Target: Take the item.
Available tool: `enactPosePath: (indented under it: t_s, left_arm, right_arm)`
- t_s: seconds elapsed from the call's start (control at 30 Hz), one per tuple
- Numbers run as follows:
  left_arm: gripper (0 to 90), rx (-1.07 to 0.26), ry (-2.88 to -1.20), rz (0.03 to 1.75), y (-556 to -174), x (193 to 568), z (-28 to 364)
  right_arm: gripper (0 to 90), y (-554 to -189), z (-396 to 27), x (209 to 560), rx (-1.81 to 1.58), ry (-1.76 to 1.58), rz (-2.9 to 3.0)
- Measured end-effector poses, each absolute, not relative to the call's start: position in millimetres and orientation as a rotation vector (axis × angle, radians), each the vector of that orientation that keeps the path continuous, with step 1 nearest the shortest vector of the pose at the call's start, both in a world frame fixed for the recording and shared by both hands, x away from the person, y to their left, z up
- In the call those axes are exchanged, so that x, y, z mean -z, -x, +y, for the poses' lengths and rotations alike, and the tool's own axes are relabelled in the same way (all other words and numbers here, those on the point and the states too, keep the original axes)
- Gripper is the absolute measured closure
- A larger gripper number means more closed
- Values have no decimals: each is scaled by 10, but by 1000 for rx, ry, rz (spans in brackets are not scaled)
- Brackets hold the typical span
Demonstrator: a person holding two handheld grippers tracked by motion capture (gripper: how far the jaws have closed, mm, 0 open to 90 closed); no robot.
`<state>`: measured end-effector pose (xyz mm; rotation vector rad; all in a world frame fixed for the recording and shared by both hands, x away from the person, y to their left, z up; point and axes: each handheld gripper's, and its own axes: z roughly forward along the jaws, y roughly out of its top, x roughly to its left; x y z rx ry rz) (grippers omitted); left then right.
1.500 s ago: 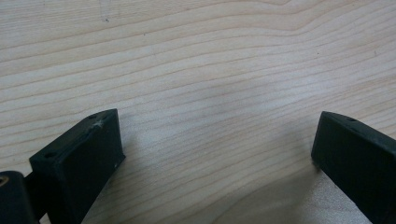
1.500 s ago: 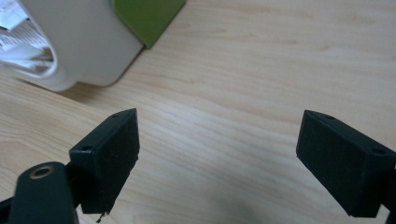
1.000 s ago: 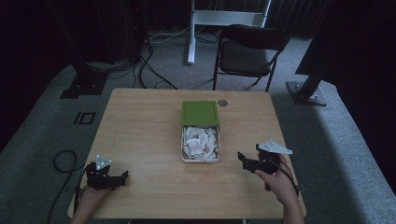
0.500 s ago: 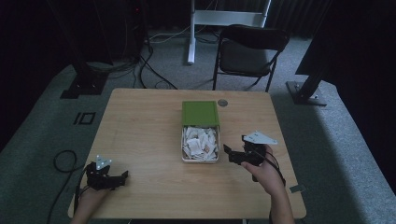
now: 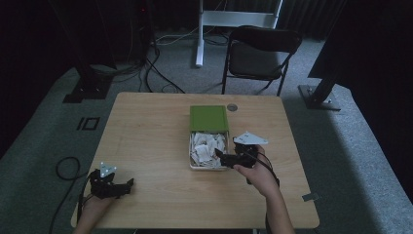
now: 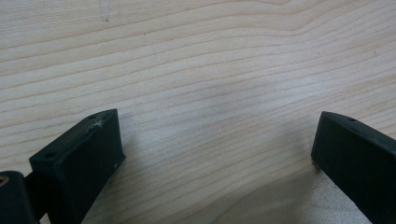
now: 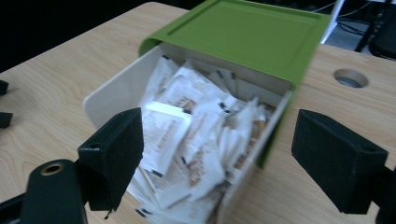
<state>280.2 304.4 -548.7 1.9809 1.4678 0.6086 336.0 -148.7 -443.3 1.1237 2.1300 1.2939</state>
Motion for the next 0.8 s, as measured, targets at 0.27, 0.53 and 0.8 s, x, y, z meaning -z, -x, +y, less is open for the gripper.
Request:
enactPosePath:
  t_s: [0.27,0.53,0.8]
  left_arm:
    - [28,-609,-1981,1468,-2802,5487,3044]
    - [27,-608,-1984,1467,-2802,5487,3046]
    - [27,-608,-1979,1469,-2802,5489,3043]
  right_arm:
    - [169,-3405,-1298,4455,-1299,-1094,2163]
    - [220,-3416,-1075,4537,-1295,-1069,2221]
    - [300,-3450,-886,4661,-1265,-1077,2234]
